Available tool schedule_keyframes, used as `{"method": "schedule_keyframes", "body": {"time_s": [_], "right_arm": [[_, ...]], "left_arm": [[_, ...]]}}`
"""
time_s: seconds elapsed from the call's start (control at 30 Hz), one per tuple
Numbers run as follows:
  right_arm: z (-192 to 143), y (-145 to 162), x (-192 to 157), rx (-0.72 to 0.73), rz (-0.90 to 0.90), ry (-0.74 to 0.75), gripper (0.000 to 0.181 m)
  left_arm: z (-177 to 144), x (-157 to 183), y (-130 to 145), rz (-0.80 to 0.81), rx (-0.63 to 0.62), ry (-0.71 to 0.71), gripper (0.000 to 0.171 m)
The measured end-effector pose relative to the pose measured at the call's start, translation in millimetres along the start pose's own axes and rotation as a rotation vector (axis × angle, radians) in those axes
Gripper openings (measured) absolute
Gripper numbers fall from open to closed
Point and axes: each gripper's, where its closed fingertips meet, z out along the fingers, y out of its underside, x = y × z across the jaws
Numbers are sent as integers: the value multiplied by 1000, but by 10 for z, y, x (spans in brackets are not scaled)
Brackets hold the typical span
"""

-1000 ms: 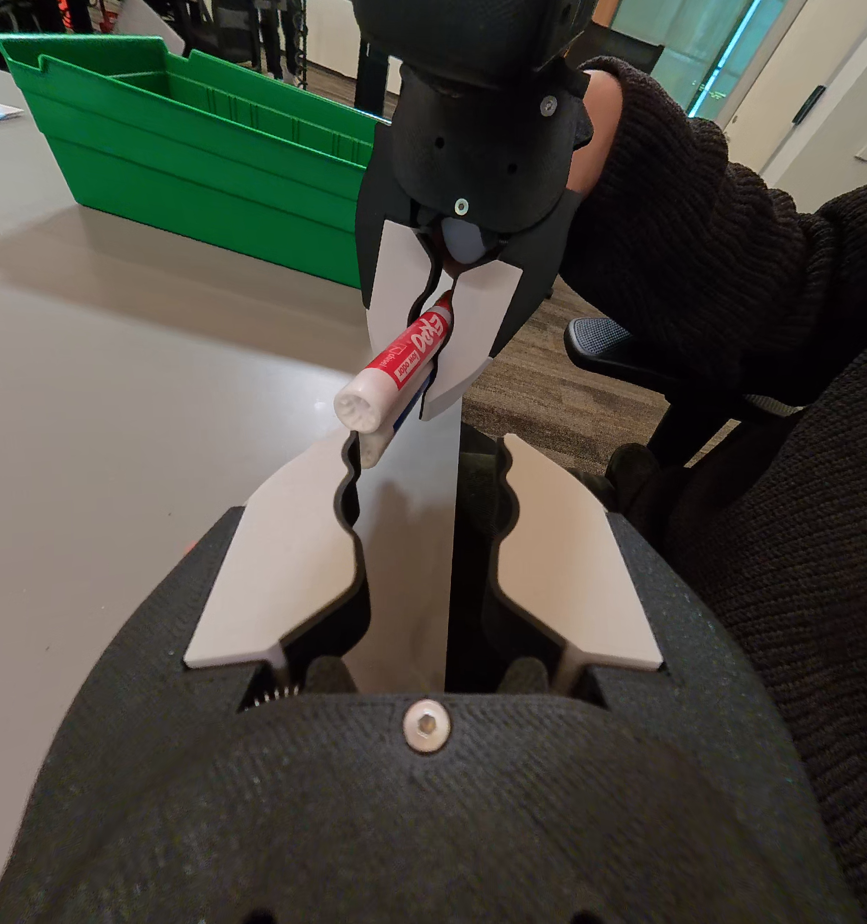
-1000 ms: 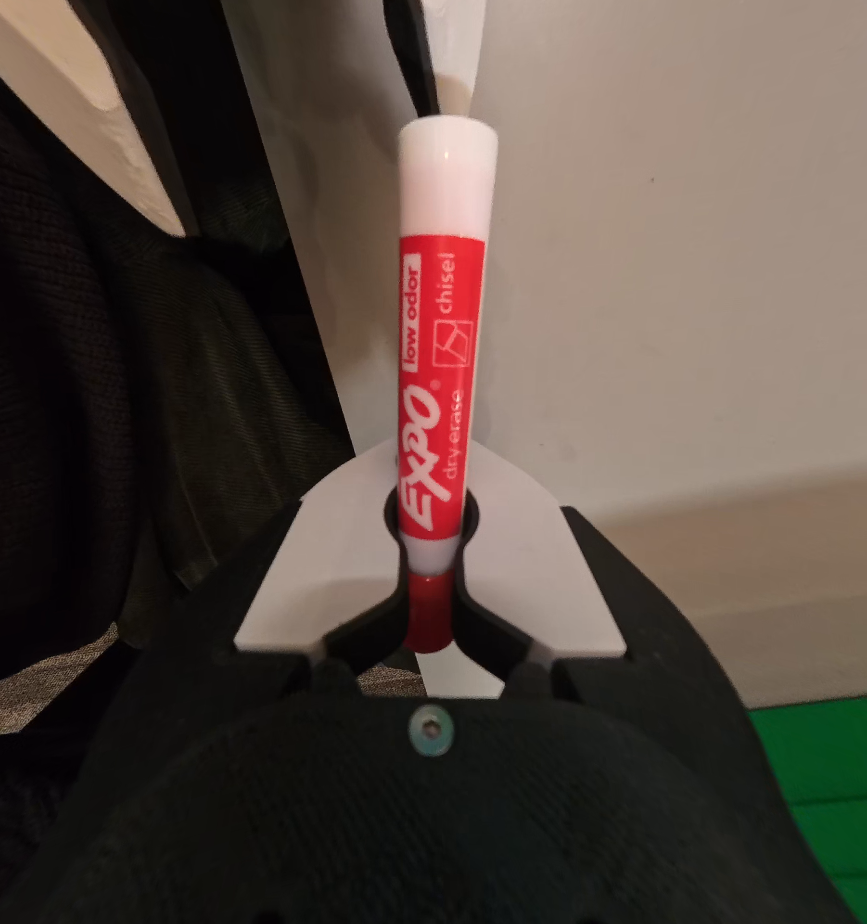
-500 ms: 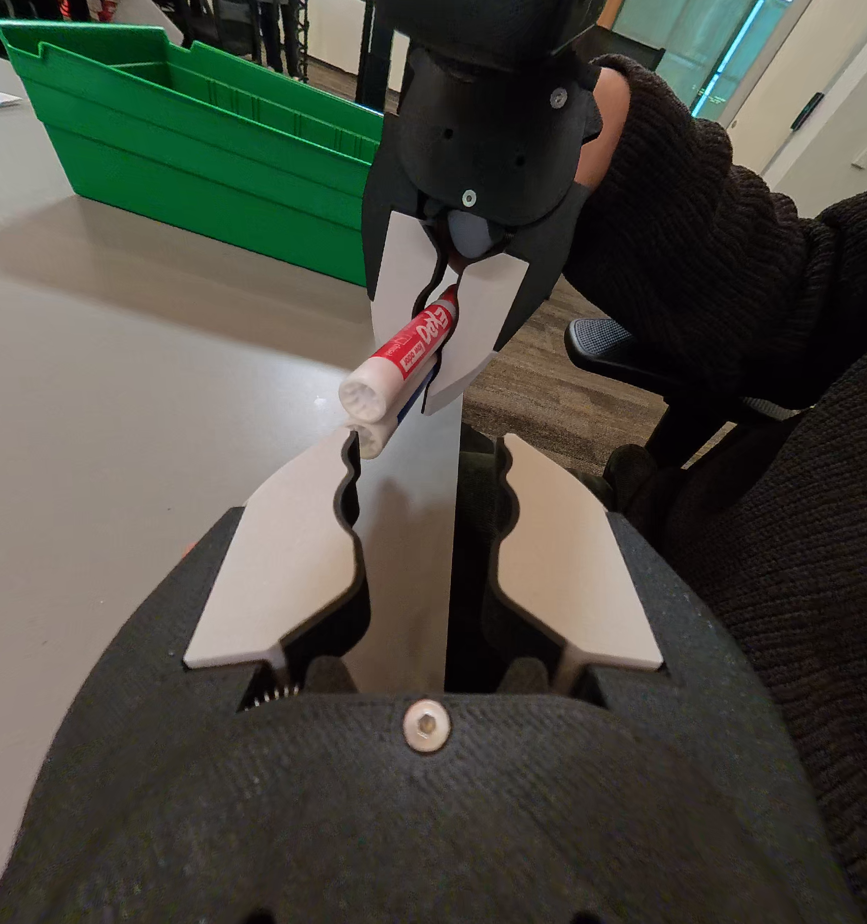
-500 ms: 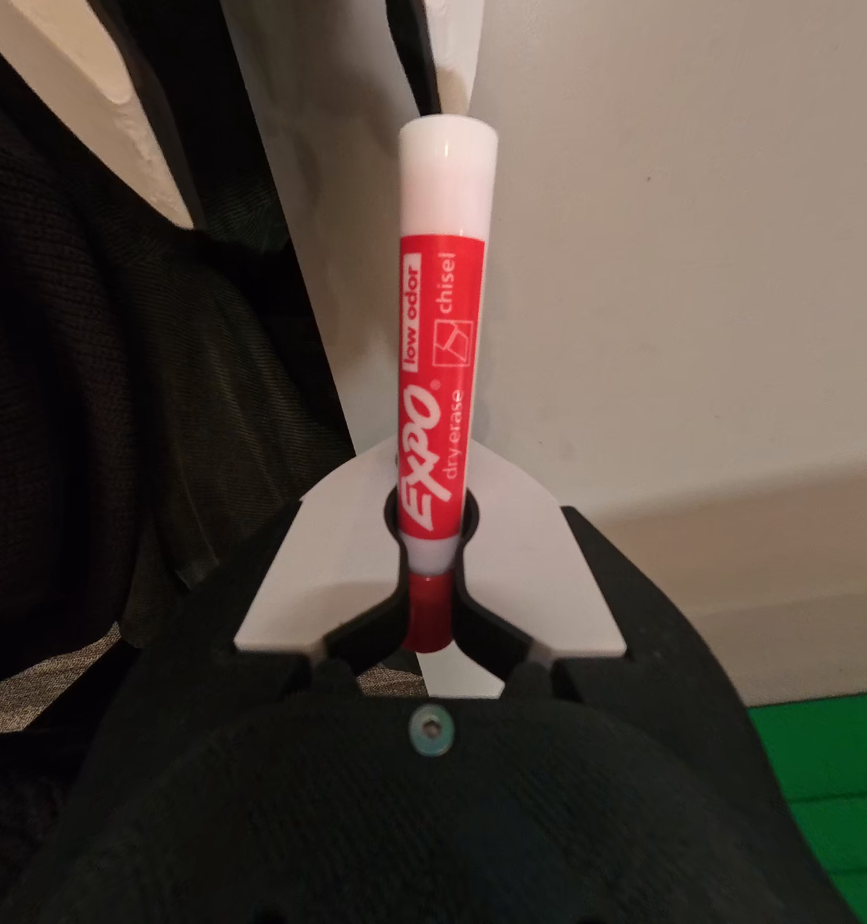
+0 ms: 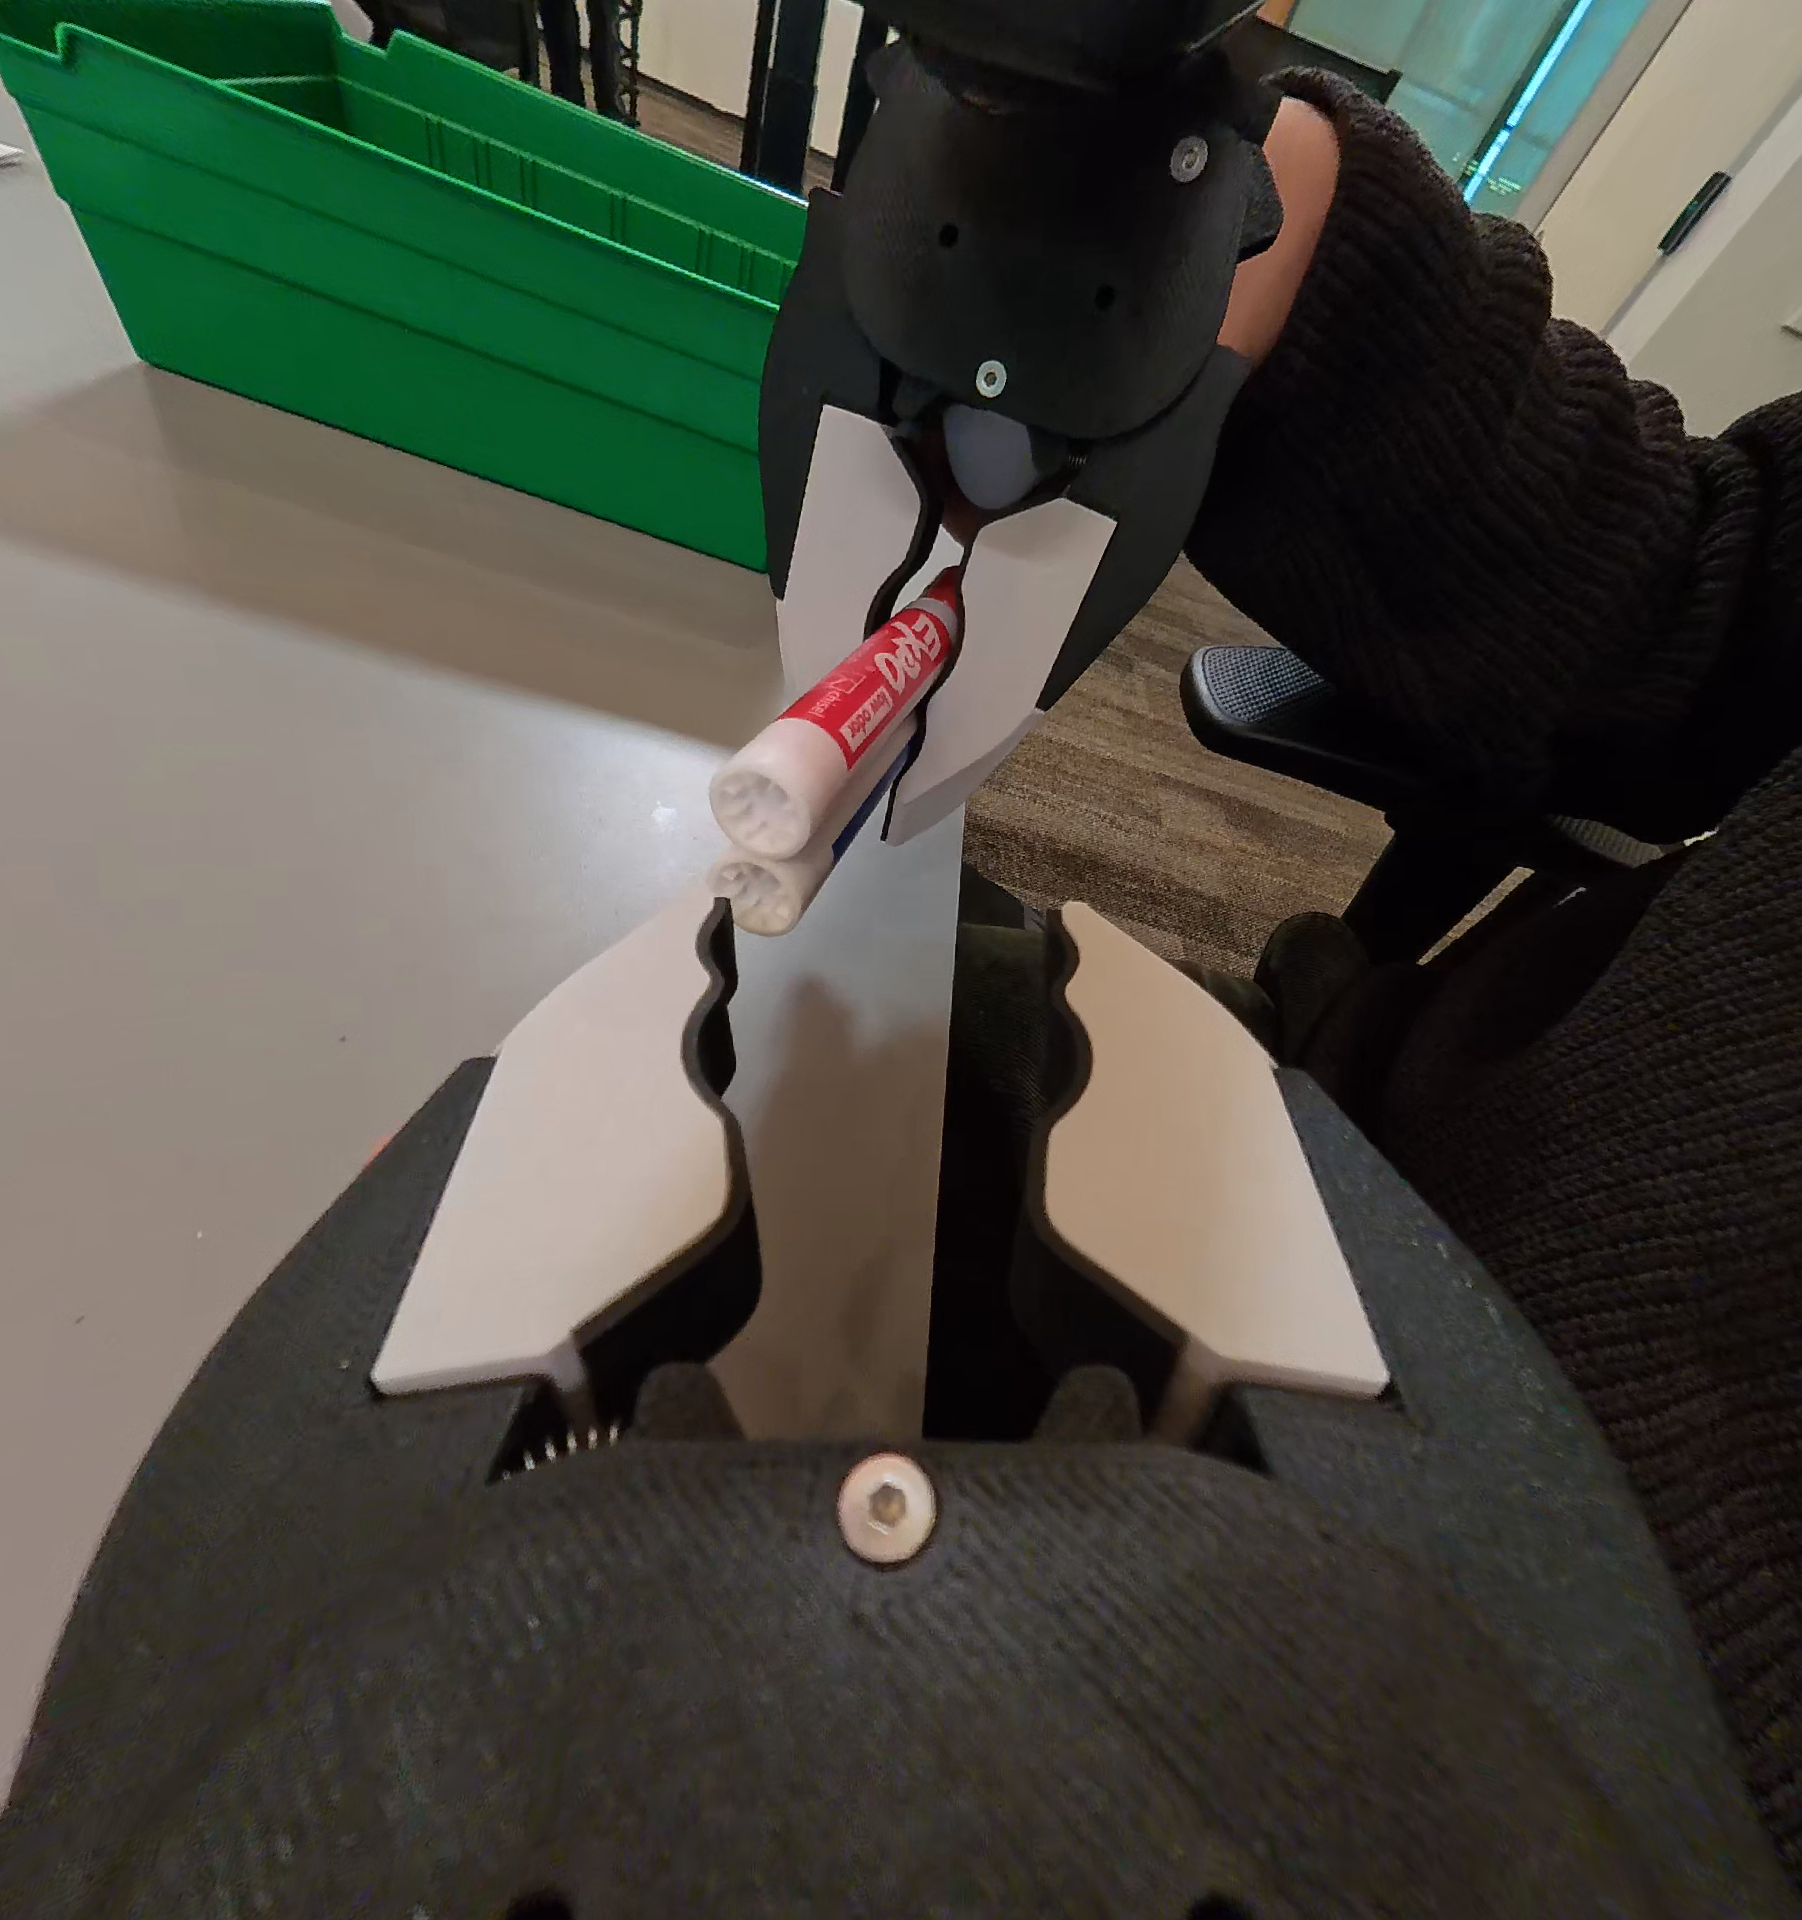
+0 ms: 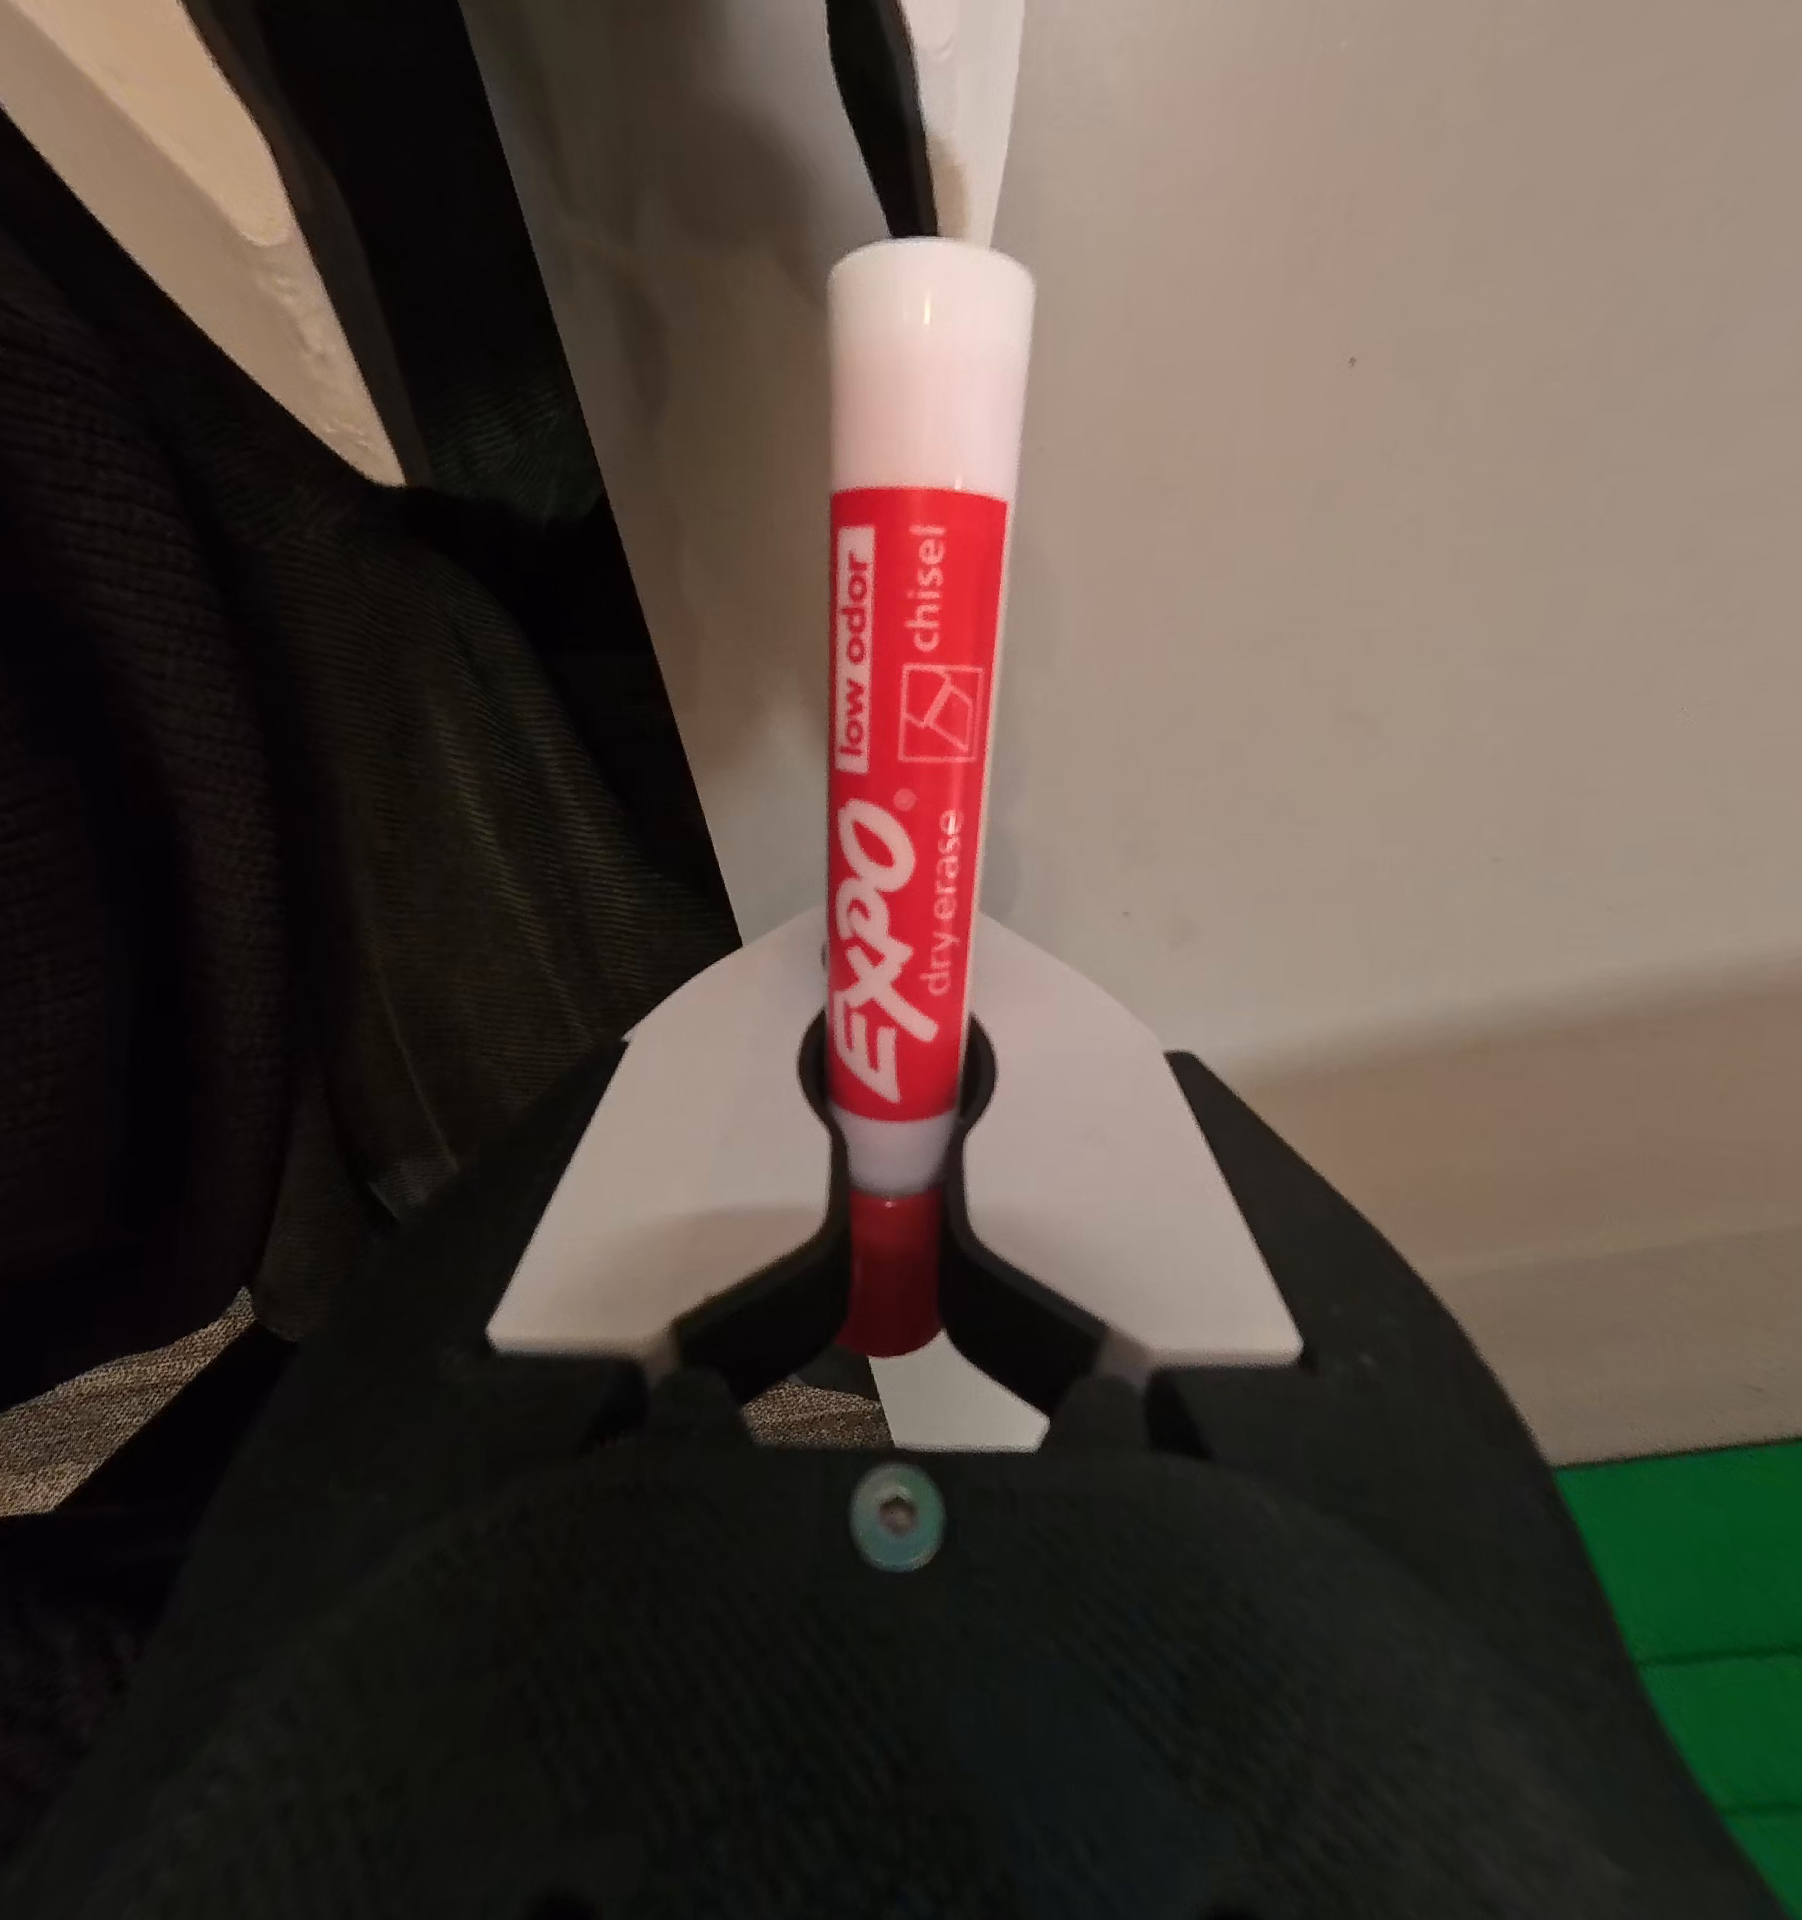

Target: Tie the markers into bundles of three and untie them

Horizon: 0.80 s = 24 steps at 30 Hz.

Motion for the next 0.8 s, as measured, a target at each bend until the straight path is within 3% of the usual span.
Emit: {"method": "schedule_keyframes", "body": {"time_s": [0.37,0.47,0.57,0.7,0.8], "right_arm": [[7,1,-16,-1,-3,-5,14],[14,4,-20,-7,-8,-4,14],[17,8,-40,-34,-52,-1,14],[0,-53,-46,-50,-168,57,14],[6,-129,-108,-38,-257,96,14]], "left_arm": [[24,-26,38,-37,-21,2,66],[63,-153,199,-198,-116,-31,76],[14,-96,292,-355,-201,98,80],[-179,9,58,-444,-253,258,82],[-315,122,66,-508,-453,358,85]]}}
